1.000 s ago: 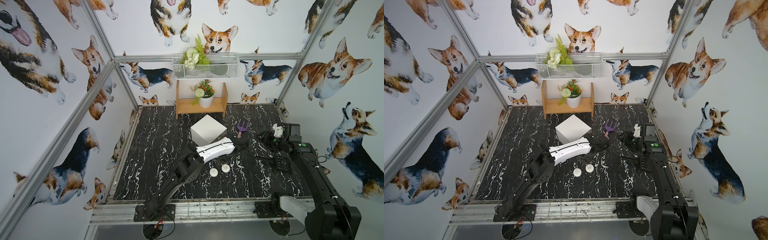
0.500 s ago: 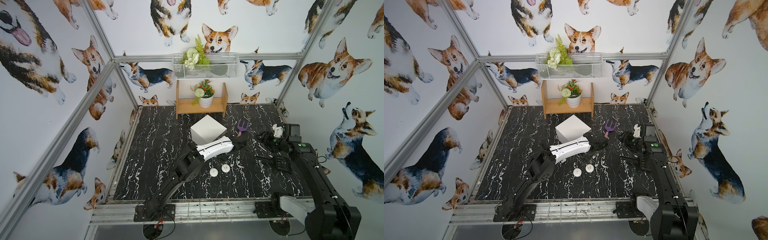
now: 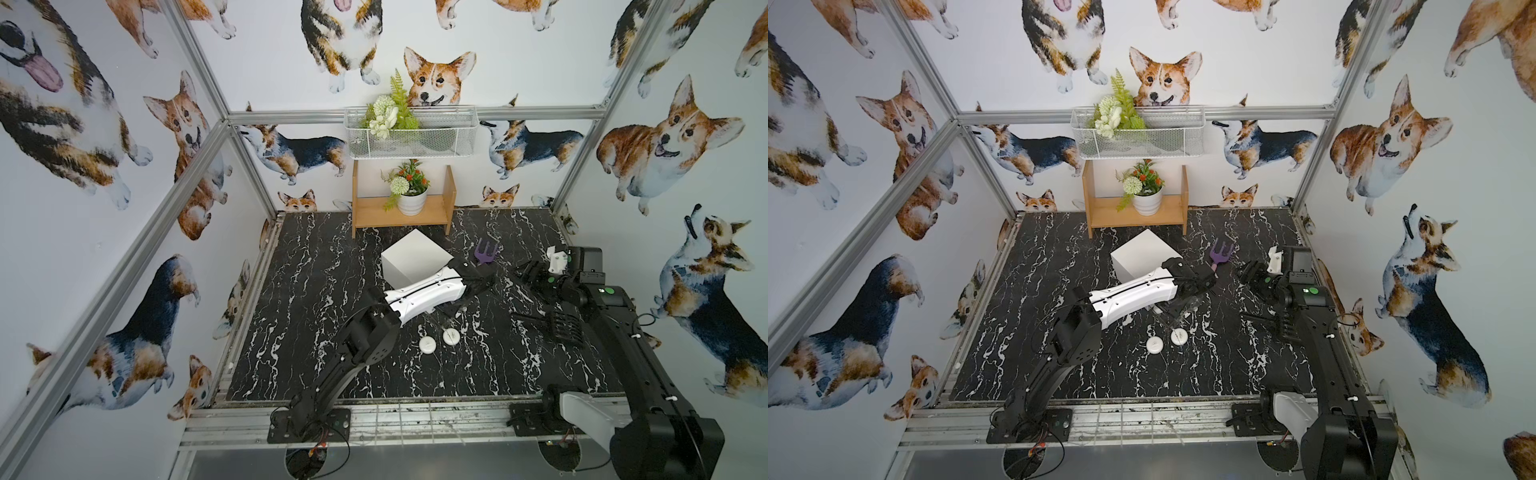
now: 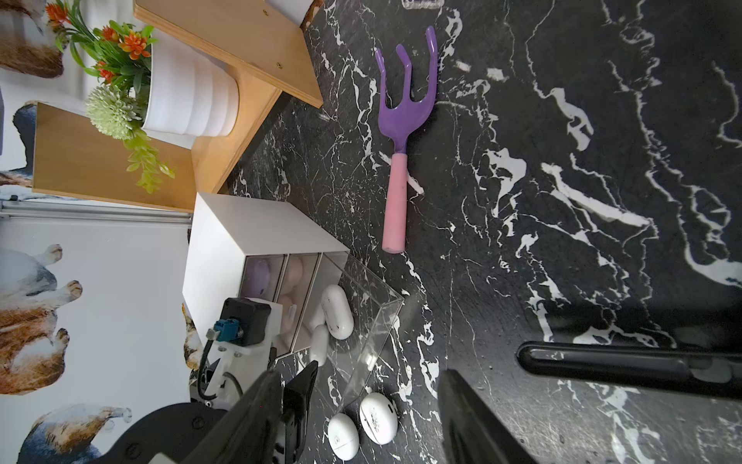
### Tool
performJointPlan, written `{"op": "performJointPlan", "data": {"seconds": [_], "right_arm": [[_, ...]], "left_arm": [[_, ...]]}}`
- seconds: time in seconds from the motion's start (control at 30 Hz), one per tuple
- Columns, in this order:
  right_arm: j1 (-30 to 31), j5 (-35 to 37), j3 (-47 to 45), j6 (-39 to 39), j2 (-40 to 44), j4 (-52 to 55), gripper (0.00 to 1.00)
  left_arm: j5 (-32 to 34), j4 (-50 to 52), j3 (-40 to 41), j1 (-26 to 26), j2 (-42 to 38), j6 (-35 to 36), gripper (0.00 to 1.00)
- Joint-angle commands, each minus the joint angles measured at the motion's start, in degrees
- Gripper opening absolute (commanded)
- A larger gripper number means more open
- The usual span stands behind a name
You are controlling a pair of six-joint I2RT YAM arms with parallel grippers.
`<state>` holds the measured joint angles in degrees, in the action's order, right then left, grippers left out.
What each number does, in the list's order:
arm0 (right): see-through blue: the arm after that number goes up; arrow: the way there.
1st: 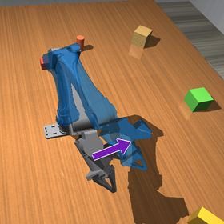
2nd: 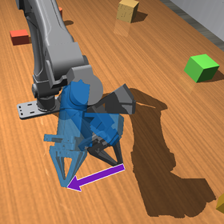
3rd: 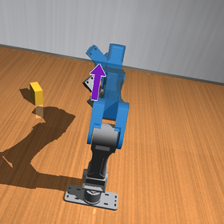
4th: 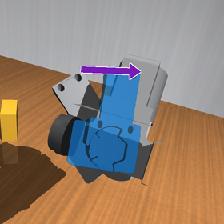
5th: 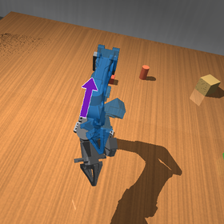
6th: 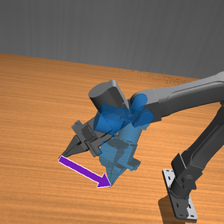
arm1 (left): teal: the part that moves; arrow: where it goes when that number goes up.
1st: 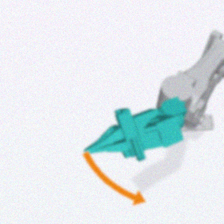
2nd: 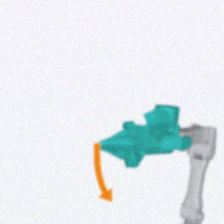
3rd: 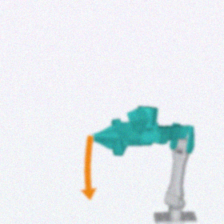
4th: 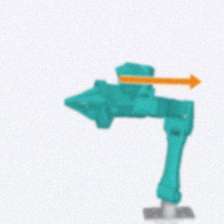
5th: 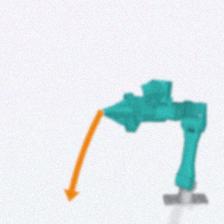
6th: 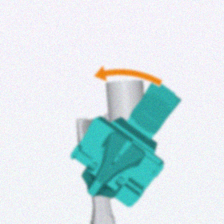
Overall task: Put the bluetooth earphones in the drawer according to color
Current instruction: Place the bluetooth earphone in the drawer, then pick up the Bluetooth earphone from the center of the board.
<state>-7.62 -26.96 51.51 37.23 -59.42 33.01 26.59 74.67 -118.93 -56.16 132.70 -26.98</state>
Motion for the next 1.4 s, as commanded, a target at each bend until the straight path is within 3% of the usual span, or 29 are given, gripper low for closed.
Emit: {"op": "performJointPlan", "data": {"seconds": [0.0,0.23,0.47,0.57,0.73,0.87,1.03,1.37], "right_arm": [[0.0,-0.5,0.4,0.2,0.3,0.8,0.67],[0.0,-0.7,0.9,0.2,0.5,1.4,0.67],[-0.1,-1.2,0.1,0.4,1.3,1.6,0.67],[0.0,-1.3,-0.5,0.3,1.7,1.4,0.67],[0.0,-1.7,-1.6,0.3,1.8,1.1,0.67],[0.0,-1.6,-1.8,0.1,1.8,1.1,0.67],[0.0,-1.6,-1.8,0.1,1.6,0.9,0.67],[0.0,-1.2,-0.9,-0.4,1.0,1.6,0.67]], "left_arm": [[0.7,0.5,0.6,0.1,0.2,0.5,0.65],[2.1,1.6,-0.8,-0.1,-1.5,-0.5,0.65],[2.5,2.8,-2.0,-3.1,-10.0,-4.0,0.66],[-0.7,-0.4,6.1,-4.4,-16.5,-6.6,0.67],[-10.2,-12.7,27.2,-5.8,-28.9,-9.9,0.72],[-12.4,-17.7,37.7,-7.0,-34.8,-10.8,0.76],[-15.4,-24.5,42.8,-7.6,-36.1,-10.0,0.78],[-17.4,-32.4,45.7,-7.6,-29.2,-7.8,0.78]]}}
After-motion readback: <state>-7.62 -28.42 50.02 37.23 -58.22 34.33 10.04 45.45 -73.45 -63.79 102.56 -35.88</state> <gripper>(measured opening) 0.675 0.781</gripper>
